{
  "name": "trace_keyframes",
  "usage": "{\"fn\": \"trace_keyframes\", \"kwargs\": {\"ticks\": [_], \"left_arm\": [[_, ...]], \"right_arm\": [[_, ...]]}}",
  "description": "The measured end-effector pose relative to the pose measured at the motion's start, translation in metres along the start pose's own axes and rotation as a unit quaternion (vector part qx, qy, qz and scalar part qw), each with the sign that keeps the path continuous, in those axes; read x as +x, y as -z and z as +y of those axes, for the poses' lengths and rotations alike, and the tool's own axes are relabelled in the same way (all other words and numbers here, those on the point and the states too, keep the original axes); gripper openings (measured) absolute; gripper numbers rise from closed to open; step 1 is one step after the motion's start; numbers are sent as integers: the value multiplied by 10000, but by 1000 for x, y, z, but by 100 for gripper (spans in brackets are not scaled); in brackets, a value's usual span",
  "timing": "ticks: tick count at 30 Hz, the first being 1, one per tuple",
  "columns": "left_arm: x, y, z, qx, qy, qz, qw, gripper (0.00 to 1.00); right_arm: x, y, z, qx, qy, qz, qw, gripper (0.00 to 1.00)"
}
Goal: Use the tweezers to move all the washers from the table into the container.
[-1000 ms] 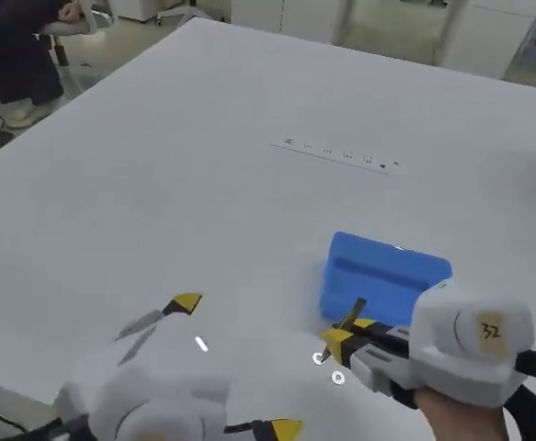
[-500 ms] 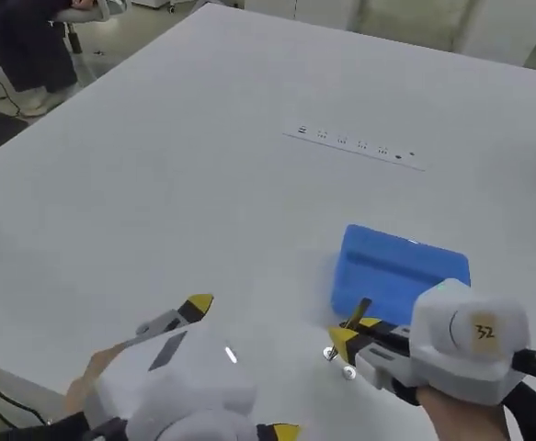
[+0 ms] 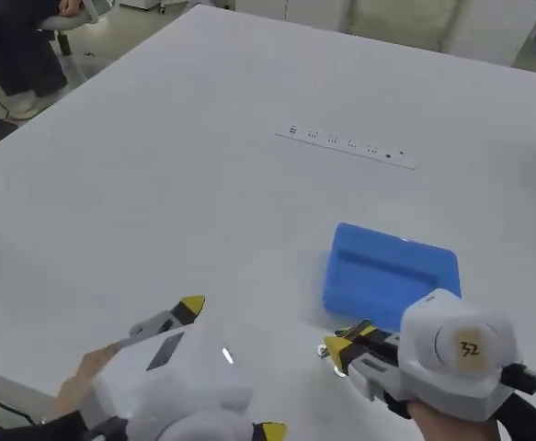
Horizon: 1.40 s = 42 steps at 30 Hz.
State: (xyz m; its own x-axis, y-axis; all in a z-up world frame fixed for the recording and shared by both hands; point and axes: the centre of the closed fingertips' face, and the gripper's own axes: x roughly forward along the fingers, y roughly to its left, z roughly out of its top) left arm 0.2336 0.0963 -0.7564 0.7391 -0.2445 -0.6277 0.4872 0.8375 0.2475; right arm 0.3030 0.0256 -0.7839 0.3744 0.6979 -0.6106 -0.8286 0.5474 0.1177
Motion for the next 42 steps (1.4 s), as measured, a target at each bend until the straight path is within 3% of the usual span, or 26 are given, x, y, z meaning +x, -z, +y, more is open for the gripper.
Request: {"fn": "trace_keyframes", "kwargs": {"ticks": [5, 10, 14, 18, 22, 24, 27, 31, 36, 42], "left_arm": [[-1, 1, 1, 25, -36, 18, 10000, 91], [-1, 2, 3, -19, -75, 16, 10000, 92], [-1, 1, 4, -62, -97, -9, 9999, 93], [-2, 1, 5, -95, -100, -18, 9999, 94], [-1, 0, 6, -185, -94, -48, 9998, 94], [-1, -1, 5, -197, -95, -51, 9997, 94], [-1, -1, 5, -186, -95, -22, 9998, 94], [0, -1, 4, -163, -94, 5, 9998, 94], [1, 0, 4, -163, -108, 31, 9998, 94], [0, 1, 4, -154, -111, 73, 9998, 93]], "right_arm": [[-1, -2, -1, 60, -14, 112, 9999, 4], [-12, -13, -2, -68, -3, 102, 9999, 4], [-26, -34, -3, -185, 41, -89, 9998, 4], [-37, -66, -12, -376, 197, -431, 9982, 4], [-38, -89, -28, -368, 351, -641, 9966, 4], [-32, -93, -36, -329, 403, -638, 9966, 4], [-21, -91, -48, -273, 507, -602, 9965, 4], [-2, -76, -61, 15, 562, -426, 9975, 4], [13, -60, -65, 176, 544, -175, 9982, 4], [26, -51, -69, 190, 494, 7, 9986, 5]]}}
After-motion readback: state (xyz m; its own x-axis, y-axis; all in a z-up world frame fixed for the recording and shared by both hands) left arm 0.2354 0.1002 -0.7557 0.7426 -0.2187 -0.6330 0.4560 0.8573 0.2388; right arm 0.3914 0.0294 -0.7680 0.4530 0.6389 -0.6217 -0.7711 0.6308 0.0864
